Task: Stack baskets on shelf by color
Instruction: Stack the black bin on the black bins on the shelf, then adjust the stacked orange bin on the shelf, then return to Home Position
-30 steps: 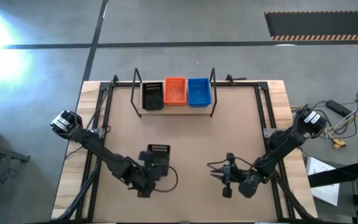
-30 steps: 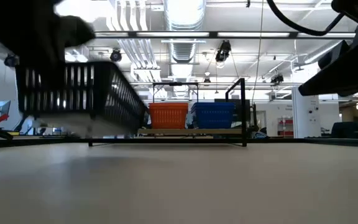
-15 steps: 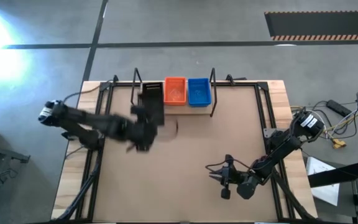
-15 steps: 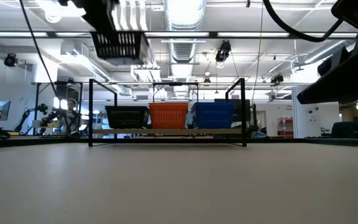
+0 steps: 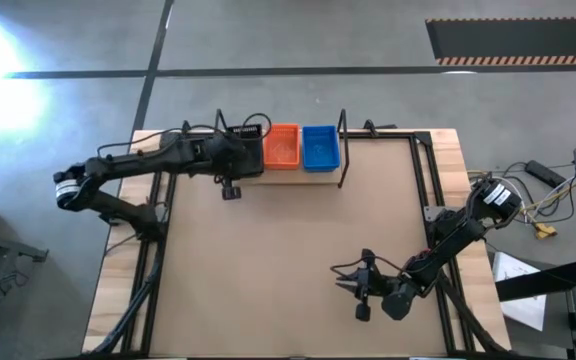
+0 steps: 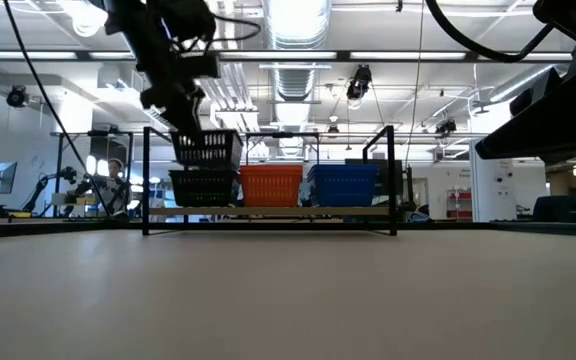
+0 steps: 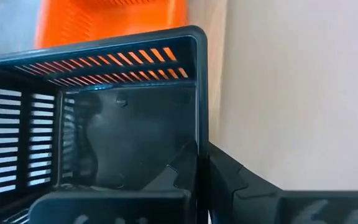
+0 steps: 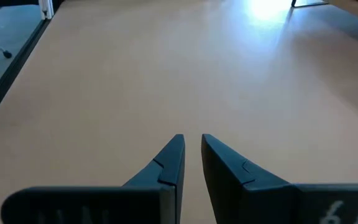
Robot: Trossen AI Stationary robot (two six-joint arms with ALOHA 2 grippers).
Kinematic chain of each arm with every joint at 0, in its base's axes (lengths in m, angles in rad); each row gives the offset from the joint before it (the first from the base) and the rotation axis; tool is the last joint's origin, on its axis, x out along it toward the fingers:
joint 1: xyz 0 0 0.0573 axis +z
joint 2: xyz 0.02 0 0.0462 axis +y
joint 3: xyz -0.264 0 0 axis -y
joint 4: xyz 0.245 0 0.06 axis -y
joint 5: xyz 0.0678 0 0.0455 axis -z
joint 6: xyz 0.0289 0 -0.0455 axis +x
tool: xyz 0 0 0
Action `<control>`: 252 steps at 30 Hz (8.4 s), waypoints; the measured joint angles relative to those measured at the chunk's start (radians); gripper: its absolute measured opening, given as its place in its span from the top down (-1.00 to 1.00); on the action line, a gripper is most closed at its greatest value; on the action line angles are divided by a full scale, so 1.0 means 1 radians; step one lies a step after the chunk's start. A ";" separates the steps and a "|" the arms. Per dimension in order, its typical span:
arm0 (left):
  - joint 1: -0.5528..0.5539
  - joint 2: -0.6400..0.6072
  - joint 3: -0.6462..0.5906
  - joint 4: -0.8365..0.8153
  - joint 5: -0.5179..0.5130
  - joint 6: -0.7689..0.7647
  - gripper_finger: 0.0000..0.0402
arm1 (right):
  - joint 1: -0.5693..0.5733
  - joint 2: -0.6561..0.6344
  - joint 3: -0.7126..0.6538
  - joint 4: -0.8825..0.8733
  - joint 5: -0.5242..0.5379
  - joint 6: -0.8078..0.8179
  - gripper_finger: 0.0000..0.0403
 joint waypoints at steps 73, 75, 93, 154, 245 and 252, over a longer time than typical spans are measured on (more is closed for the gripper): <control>-0.063 0.014 -0.157 0.371 -0.126 -0.190 0.66 | -0.002 -0.001 0.000 0.010 0.022 -0.011 0.76; -0.065 0.046 -0.138 0.485 -0.115 -0.209 0.66 | -0.002 -0.001 0.000 0.010 0.051 -0.014 0.76; -0.035 0.509 0.308 0.351 -0.071 -0.256 0.99 | -0.002 -0.001 -0.001 0.015 0.076 -0.015 0.76; -0.433 -0.766 -0.756 0.683 -0.162 -0.636 1.00 | -0.585 -1.264 -0.532 -0.198 -0.669 -0.374 0.96; -0.244 -1.158 -1.033 0.702 0.283 -0.303 1.00 | -0.585 -1.518 -0.589 -0.356 -0.501 -0.529 0.96; -0.244 -1.115 -1.034 0.712 0.282 -0.305 1.00 | -0.585 -1.505 -0.589 -0.359 -0.503 -0.535 0.96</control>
